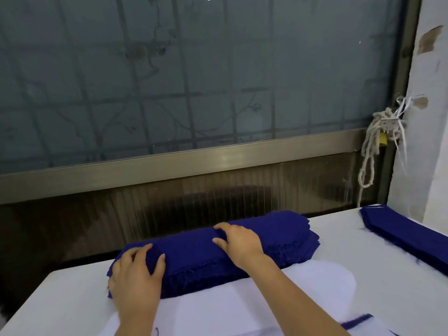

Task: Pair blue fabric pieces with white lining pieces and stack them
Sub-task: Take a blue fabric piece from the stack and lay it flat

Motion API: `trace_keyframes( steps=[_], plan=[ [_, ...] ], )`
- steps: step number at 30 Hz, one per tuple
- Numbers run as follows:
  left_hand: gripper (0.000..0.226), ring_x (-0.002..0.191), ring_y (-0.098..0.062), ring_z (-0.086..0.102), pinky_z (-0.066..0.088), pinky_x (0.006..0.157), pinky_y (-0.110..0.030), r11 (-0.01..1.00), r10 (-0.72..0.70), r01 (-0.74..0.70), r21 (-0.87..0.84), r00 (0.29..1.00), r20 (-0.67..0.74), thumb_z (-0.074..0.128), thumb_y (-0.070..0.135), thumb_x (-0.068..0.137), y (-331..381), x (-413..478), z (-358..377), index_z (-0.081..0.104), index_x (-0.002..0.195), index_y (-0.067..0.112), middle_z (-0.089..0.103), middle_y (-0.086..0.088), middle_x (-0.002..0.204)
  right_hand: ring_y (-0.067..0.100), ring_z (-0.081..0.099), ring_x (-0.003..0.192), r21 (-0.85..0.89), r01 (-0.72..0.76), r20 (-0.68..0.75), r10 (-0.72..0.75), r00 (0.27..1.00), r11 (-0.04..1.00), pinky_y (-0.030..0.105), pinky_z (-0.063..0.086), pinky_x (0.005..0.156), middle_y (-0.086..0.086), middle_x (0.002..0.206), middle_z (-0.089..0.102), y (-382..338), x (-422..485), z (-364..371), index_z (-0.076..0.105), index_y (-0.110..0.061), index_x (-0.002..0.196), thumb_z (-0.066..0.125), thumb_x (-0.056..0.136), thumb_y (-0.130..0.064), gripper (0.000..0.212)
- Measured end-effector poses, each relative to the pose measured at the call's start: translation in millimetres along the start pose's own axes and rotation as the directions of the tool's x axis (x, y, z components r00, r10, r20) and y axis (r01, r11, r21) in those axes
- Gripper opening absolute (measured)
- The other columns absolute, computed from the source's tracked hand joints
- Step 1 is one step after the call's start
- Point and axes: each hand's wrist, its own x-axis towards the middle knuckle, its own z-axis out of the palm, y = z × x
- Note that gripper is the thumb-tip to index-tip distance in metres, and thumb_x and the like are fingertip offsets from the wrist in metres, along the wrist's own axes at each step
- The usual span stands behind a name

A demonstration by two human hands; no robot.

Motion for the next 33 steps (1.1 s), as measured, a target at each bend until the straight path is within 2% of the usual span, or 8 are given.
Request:
trace_keyframes(
  steps=[2,5,10,16,21,26,29,33],
  plan=[
    [0.066,0.138,-0.028,0.034,0.031,0.112,-0.046,0.996,-0.077,0.073,0.060,0.994,0.078,0.049,0.055,0.092,-3.0,3.6,-0.4,0.041,0.145,0.018,0.039,-0.006,0.151,0.024,0.058,0.108,-0.032,-0.002,-0.012,0.002,1.000,0.999,0.036,0.049,0.080,0.004,0.126,0.058,-3.0,-0.8,3.0,0.035,-0.030,0.145,0.038,0.101,-0.046,0.047],
    [0.084,0.144,-0.032,0.020,0.023,0.117,-0.047,0.987,-0.135,0.145,-0.062,0.981,0.142,0.053,0.060,0.088,-7.6,6.2,0.3,0.026,0.152,0.013,0.024,-0.012,0.158,0.025,0.056,0.110,-0.048,-0.006,-0.021,0.005,1.000,0.999,0.037,0.050,0.082,0.006,0.129,0.056,-3.9,-1.0,4.5,0.033,-0.030,0.146,0.035,0.102,-0.043,0.046],
    [0.096,0.134,-0.037,0.030,0.033,0.108,-0.049,0.963,-0.211,0.224,-0.148,0.972,0.099,0.068,0.061,0.077,-14.1,11.2,0.5,0.032,0.147,0.006,0.035,-0.016,0.149,0.026,0.054,0.113,-0.052,0.004,-0.028,-0.005,1.000,0.999,0.037,0.051,0.086,0.006,0.132,0.053,-4.3,-3.8,6.8,0.033,-0.030,0.147,0.033,0.104,-0.040,0.044],
    [0.068,0.116,-0.041,0.043,0.042,0.095,-0.051,0.951,-0.245,0.226,-0.210,0.967,-0.066,0.060,0.052,0.087,-32.7,15.2,6.4,0.051,0.133,0.002,0.053,-0.025,0.126,0.025,0.054,0.114,-0.062,-0.003,-0.038,0.001,0.999,0.998,0.037,0.051,0.087,0.006,0.134,0.053,-4.8,-3.8,7.1,0.033,-0.030,0.147,0.033,0.104,-0.039,0.044],
    [0.051,0.109,-0.038,0.051,0.040,0.095,-0.051,0.894,-0.305,0.259,-0.365,0.949,-0.074,0.066,0.040,0.087,-42.3,20.9,10.4,0.057,0.118,0.000,0.063,-0.023,0.109,0.025,0.054,0.114,-0.063,-0.006,-0.048,0.003,0.999,0.998,0.037,0.050,0.087,0.005,0.134,0.053,-4.1,-3.2,9.3,0.033,-0.030,0.147,0.033,0.104,-0.038,0.043],
    [0.045,0.085,-0.029,0.057,0.045,0.075,-0.041,0.767,-0.394,0.350,-0.538,0.918,0.037,0.069,0.038,0.086,-45.7,23.8,11.5,0.058,0.110,0.002,0.064,-0.016,0.090,0.025,0.054,0.115,-0.059,-0.011,-0.055,0.007,0.998,0.998,0.036,0.050,0.088,0.005,0.135,0.053,-3.6,-2.4,10.4,0.033,-0.030,0.147,0.033,0.104,-0.037,0.043],
    [0.038,0.083,-0.029,0.057,0.046,0.074,-0.041,0.787,-0.350,0.295,-0.541,0.937,0.001,0.070,0.035,0.086,-46.9,23.7,11.5,0.063,0.100,0.001,0.063,-0.015,0.088,0.025,0.053,0.115,-0.059,-0.010,-0.057,0.006,0.998,0.998,0.036,0.050,0.088,0.005,0.135,0.053,-3.8,-2.2,11.1,0.033,-0.030,0.147,0.033,0.104,-0.036,0.043],
    [0.020,0.085,-0.029,0.055,0.040,0.079,-0.041,0.877,-0.231,0.114,-0.466,0.952,-0.202,0.075,0.025,0.082,-44.1,17.3,8.6,0.066,0.088,0.009,0.064,-0.013,0.088,0.025,0.054,0.115,-0.054,-0.006,-0.061,0.003,0.998,0.999,0.036,0.049,0.088,0.006,0.134,0.053,-3.7,-2.3,11.3,0.033,-0.030,0.147,0.034,0.104,-0.036,0.043]
  ],
)
